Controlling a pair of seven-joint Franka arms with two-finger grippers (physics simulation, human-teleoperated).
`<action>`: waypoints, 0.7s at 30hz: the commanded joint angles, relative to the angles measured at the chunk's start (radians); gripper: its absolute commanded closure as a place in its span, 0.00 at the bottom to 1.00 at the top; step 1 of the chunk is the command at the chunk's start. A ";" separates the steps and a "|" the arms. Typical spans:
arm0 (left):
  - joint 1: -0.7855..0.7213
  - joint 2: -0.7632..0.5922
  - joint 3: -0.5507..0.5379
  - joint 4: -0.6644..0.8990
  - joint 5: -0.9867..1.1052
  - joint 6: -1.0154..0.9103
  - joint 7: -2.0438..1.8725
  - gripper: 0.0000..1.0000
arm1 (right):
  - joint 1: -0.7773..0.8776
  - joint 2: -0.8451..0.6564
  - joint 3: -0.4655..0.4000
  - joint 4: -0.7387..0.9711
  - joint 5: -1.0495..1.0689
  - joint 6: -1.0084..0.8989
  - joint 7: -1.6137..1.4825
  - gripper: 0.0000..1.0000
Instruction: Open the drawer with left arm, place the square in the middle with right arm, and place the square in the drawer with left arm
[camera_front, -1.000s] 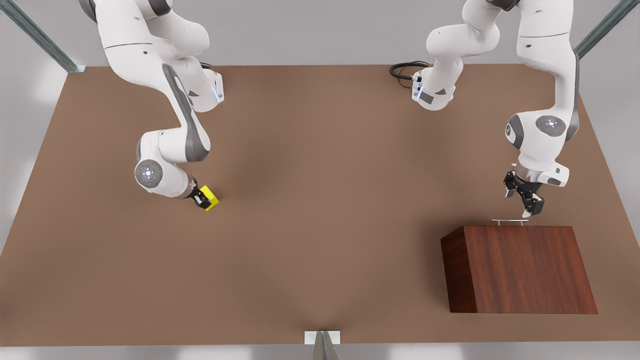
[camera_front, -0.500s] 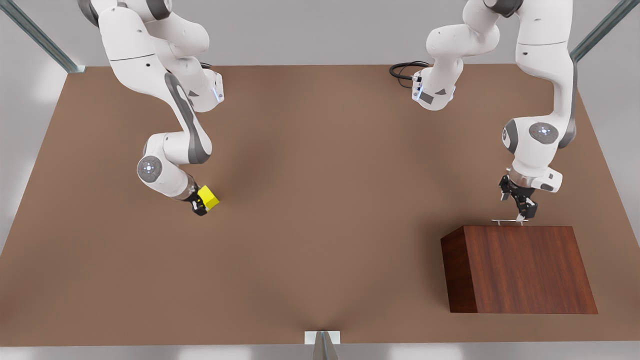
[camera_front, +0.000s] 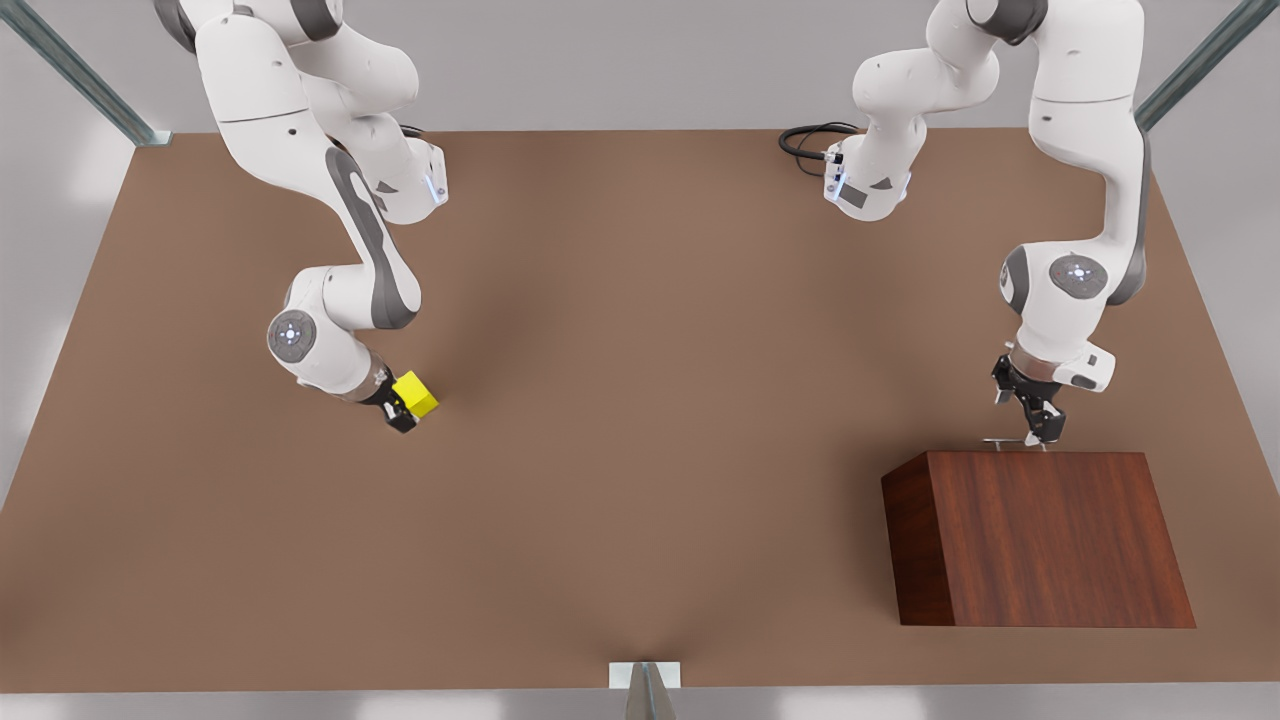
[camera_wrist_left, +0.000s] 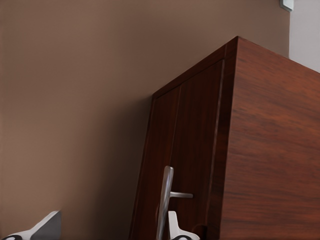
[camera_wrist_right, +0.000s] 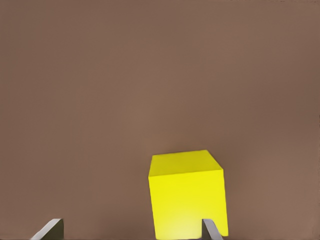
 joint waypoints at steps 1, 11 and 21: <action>0.001 0.000 0.000 0.000 0.001 -0.001 -0.020 0.00 | -0.004 0.002 -0.003 0.000 -0.041 -0.032 -0.266 0.00; 0.000 -0.004 -0.010 0.000 0.001 -0.009 -0.028 0.00 | -0.010 0.037 -0.002 0.008 -0.063 -0.044 -0.475 0.00; -0.002 0.002 -0.019 -0.002 0.000 -0.012 -0.029 0.00 | -0.030 0.071 0.000 0.003 0.009 -0.010 -0.470 0.00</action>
